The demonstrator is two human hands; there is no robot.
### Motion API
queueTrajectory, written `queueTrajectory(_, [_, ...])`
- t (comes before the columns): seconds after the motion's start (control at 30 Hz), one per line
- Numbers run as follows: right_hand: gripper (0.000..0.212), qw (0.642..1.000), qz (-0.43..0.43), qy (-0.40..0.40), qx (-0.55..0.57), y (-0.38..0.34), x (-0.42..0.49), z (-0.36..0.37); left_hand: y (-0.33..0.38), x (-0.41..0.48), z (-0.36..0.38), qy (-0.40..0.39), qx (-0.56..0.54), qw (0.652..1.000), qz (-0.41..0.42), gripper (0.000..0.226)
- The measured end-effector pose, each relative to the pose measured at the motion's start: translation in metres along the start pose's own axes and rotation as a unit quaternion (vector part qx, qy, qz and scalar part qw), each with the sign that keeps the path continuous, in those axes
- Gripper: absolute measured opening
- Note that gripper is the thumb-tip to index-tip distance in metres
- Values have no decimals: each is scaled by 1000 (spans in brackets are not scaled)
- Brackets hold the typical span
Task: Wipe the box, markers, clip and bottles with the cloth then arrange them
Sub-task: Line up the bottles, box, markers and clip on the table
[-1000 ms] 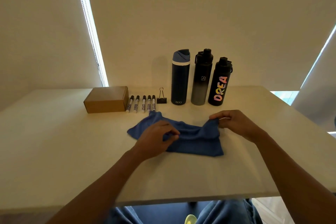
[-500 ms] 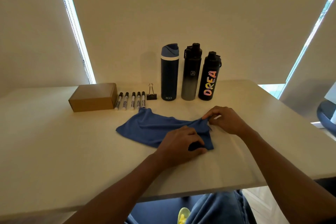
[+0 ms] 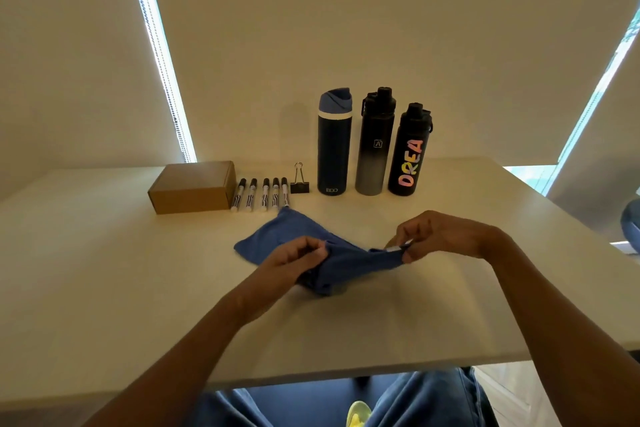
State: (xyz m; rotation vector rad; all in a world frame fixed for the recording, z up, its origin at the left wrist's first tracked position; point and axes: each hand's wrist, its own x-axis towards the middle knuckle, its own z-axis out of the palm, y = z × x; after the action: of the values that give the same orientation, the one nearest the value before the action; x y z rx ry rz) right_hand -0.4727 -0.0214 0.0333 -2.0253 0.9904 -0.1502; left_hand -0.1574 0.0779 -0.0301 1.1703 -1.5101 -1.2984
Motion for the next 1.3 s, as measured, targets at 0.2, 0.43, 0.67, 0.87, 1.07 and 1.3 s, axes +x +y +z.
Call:
queueTrajectory(0.2, [15, 991, 26, -127, -40, -42, 7, 7, 11, -41, -20, -75, 124, 989, 42, 41])
queueTrajectory(0.43, [22, 998, -27, -31, 45, -46, 40, 18, 14, -39, -54, 23, 47, 999, 6, 29])
queueTrajectory(0.67, [21, 991, -31, 128, 13, -36, 102, 33, -3, -8, -79, 174, 46, 980, -83, 20])
queueTrajectory(0.87, [21, 978, -26, 199, -60, -31, 152, 48, -13, 18, -92, 243, 125, 953, -133, 17])
queueTrajectory(1.07, [18, 969, -31, 213, -123, -27, 176, 61, -22, 34, -105, 270, 287, 911, -121, 12])
queueTrajectory(1.3, [39, 970, -33, 165, -177, -26, 182, 61, -18, 42, -108, 199, 445, 861, -145, 30])
